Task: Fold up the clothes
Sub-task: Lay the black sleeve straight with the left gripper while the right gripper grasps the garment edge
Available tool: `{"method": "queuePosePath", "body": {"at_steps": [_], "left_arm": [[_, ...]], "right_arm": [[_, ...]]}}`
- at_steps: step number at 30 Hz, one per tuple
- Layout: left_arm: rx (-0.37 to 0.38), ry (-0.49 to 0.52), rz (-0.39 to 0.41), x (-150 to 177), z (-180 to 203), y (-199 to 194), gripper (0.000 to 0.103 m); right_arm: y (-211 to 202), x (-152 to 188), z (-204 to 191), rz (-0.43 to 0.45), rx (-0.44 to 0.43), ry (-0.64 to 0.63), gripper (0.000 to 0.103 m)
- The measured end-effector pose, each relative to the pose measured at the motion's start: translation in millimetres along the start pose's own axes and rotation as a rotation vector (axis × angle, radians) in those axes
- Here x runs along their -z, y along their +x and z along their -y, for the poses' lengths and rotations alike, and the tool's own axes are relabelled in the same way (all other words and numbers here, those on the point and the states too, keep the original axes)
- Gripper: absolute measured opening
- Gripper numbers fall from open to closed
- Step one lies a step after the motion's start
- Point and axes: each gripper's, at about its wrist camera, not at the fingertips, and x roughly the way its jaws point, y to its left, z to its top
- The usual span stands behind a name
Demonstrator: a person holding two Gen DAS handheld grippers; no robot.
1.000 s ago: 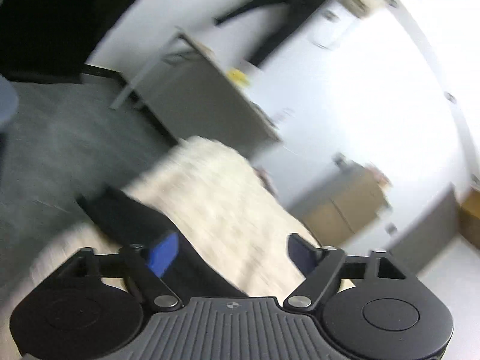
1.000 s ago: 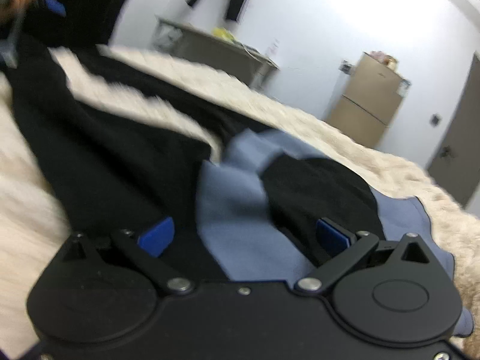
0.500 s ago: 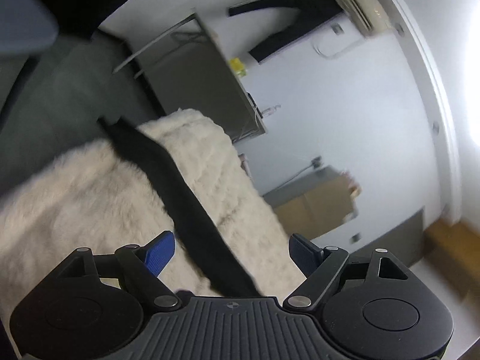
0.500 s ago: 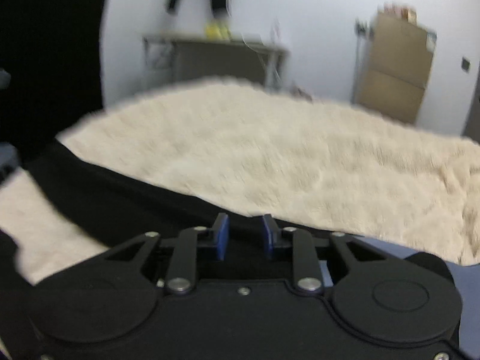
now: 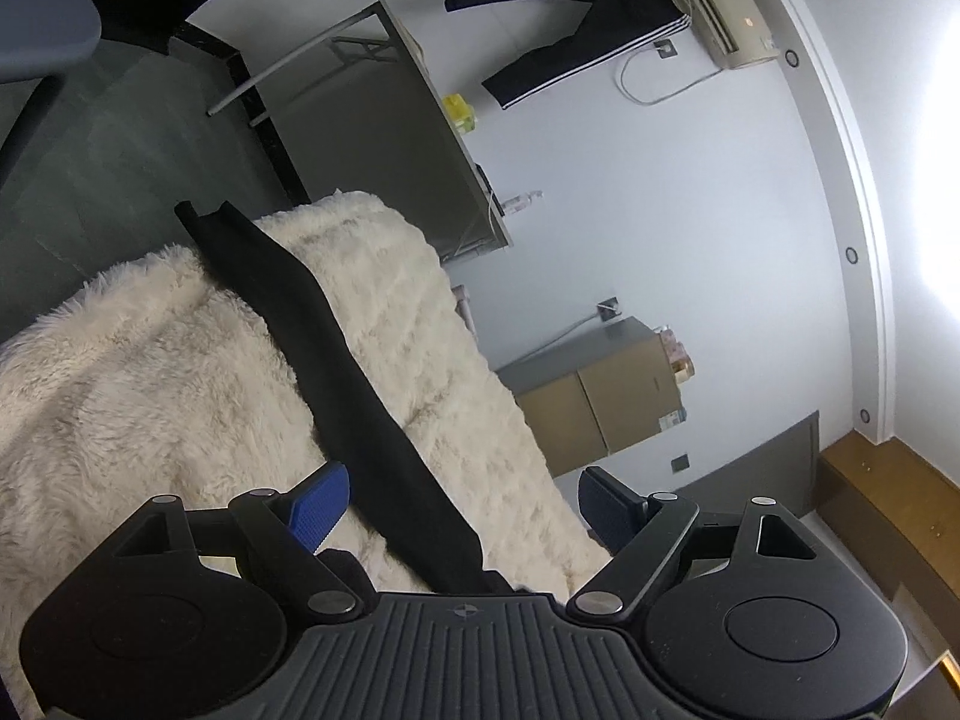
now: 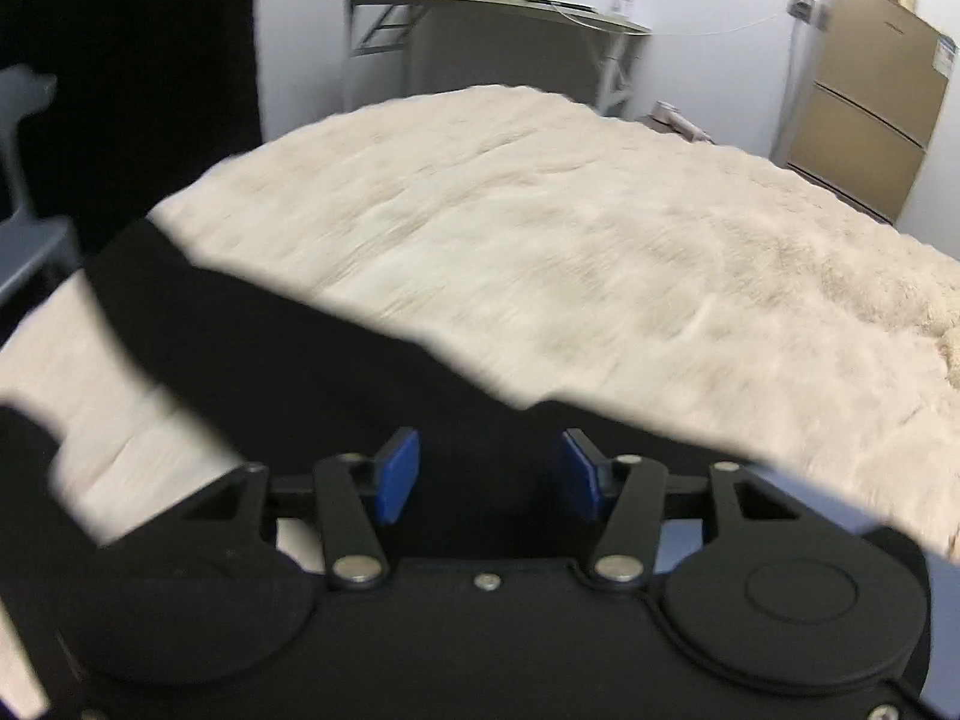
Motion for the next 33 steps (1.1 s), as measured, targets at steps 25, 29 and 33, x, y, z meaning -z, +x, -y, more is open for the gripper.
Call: {"method": "queuePosePath", "body": {"at_steps": [25,29,33], "left_arm": [[-0.112,0.105,-0.078,18.1,8.2,26.1,0.081],[-0.121,0.145,-0.064,19.7,13.4,26.1,0.085],[-0.112,0.166,-0.061,20.7,17.0,23.5,0.085]], "right_arm": [[16.1,-16.2,28.9,0.019,0.003,-0.194,0.035],[-24.9,9.7,-2.0,0.146,0.154,-0.047,0.055],[-42.0,33.9,-37.4,0.216,0.159,0.037,0.056]]}}
